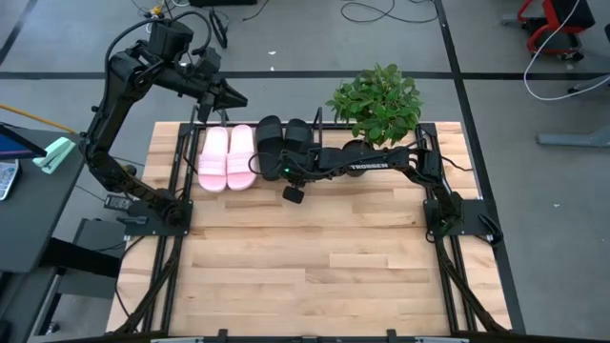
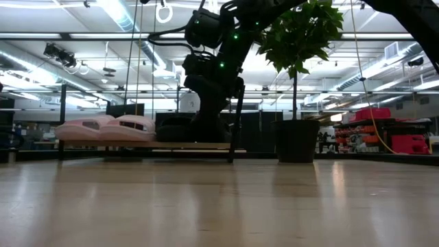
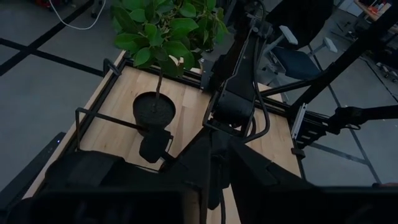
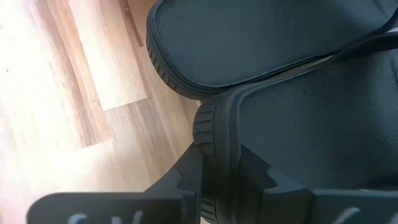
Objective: Pick and place slides into the shelf
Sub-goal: Put the black slide on the shelf, then return to Home Position
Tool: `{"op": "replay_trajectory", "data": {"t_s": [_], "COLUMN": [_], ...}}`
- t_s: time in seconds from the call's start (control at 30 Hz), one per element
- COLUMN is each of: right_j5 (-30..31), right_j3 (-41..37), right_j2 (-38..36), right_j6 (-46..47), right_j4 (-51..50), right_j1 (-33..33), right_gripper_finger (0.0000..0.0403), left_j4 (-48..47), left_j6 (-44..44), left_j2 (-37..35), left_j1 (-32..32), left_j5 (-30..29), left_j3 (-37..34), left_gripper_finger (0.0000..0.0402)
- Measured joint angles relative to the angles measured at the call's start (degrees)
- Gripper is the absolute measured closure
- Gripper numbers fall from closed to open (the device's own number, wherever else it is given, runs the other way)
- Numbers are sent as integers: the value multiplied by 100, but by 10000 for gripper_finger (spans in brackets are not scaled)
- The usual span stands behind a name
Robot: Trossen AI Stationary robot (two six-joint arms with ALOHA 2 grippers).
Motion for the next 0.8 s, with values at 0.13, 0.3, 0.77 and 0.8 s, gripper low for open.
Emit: {"op": "replay_trajectory", "data": {"t_s": [0.13, 0.3, 0.77, 0.8], "right_j5": [-14, -20, -138, -111], "right_j3": [0, 0, -2, -2], "right_j2": [0, 0, 17, 17], "right_j6": [-9, -21, -177, -177], "right_j4": [-24, -52, -83, -83], "right_j1": [0, 2, 5, -13], "right_gripper_finger": [345, 345, 206, 201], "left_j4": [0, -4, -12, -11], "left_j6": [2, 2, 2, 2], "left_j2": [0, 0, 0, 0], "left_j1": [0, 0, -1, -2], "left_j5": [0, 2, 2, 0], "left_j3": [0, 0, 0, 0], "left_gripper_finger": [338, 343, 342, 341]}}
